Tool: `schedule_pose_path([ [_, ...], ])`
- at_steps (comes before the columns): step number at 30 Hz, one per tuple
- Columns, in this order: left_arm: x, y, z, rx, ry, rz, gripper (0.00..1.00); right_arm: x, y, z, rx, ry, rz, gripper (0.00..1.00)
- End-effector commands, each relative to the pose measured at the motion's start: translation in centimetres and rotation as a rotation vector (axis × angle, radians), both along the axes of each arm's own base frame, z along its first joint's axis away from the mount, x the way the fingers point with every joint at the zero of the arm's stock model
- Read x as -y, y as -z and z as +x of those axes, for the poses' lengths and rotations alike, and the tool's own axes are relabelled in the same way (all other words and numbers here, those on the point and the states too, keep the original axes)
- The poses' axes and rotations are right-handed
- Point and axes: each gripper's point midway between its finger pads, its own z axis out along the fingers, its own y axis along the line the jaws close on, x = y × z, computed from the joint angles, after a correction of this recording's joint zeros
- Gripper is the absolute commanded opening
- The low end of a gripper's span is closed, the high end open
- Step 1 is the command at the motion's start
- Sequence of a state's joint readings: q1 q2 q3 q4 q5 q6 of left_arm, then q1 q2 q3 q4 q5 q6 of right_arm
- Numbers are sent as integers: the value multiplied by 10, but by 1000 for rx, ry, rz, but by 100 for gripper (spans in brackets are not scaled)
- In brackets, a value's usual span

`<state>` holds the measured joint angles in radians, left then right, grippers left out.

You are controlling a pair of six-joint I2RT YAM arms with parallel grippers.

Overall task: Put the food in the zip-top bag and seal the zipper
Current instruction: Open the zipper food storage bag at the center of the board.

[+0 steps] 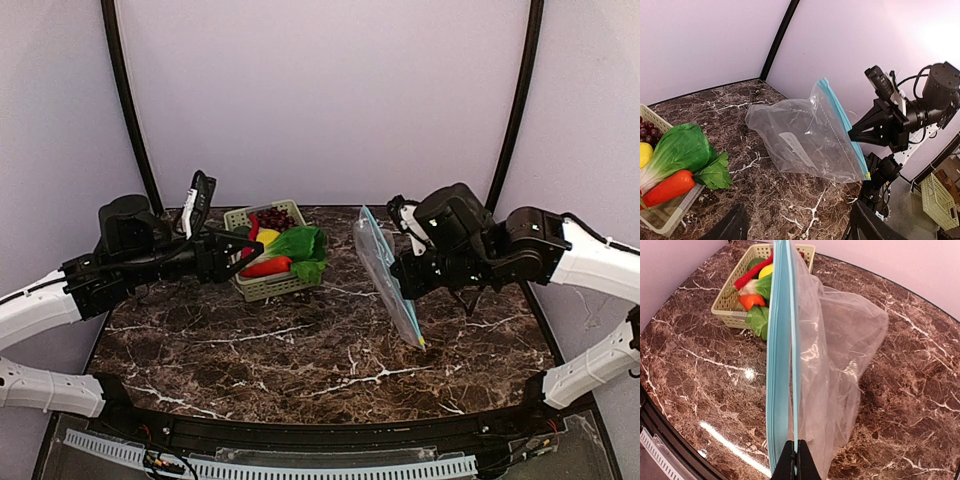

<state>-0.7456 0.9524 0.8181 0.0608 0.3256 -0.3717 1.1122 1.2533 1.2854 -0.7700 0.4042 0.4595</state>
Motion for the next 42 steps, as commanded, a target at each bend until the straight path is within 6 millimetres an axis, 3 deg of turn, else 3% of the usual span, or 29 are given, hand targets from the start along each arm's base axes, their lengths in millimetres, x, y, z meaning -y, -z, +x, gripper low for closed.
schedule_pose_path([
  [1,9,16,2,-85,-46,-40,69,-19,37,-15,-86,-33,19,0],
  [5,28,27,-5,-126,-23,-74,69,-57,42,-30,-123,-152,182,0],
  [8,45,31,-11,-153,3,-134,69,-70,50,-33,-146,-183,243,0],
  [15,77,59,-22,-253,18,-193,68,-88,57,-35,-169,-204,315,0],
  [25,104,87,-21,-337,19,-207,63,-97,66,-30,-169,-182,295,0],
  [31,110,95,-13,-335,-14,-162,45,-100,69,-31,-173,-189,287,0],
  [42,113,103,-7,-354,-45,-151,32,-102,67,-30,-162,-186,283,0],
])
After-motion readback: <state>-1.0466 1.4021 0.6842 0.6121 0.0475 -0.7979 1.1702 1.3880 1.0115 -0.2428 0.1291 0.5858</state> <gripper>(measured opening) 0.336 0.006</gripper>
